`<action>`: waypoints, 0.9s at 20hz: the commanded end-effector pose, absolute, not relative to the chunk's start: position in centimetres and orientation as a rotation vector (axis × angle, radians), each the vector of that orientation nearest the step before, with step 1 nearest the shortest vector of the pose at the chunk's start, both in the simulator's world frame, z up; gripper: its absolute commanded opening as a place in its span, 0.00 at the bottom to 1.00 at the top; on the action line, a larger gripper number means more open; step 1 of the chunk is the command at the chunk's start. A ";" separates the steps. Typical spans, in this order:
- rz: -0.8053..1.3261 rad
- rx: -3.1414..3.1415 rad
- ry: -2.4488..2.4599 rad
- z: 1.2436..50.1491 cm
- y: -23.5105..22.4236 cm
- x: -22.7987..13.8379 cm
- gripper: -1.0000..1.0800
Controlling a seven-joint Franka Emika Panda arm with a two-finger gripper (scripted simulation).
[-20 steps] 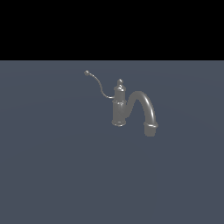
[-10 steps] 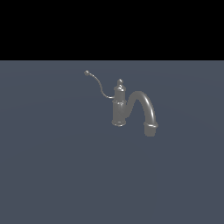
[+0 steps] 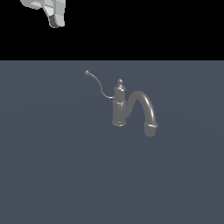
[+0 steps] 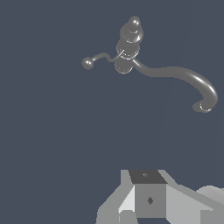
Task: Turn on the faucet by rotating a designated handle.
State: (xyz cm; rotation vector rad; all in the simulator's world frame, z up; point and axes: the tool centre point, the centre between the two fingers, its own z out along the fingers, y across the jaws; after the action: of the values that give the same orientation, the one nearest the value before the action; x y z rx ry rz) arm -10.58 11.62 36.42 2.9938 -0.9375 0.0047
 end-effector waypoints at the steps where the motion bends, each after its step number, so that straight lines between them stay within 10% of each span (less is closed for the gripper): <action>1: 0.004 2.969 -1.019 35.5 12.0 -9.2 0.00; 18: 0.002 2.734 -1.548 29.1 12.1 0.6 0.00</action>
State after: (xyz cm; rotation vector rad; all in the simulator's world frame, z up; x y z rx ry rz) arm -0.32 12.21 29.71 2.7616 -1.4983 0.0009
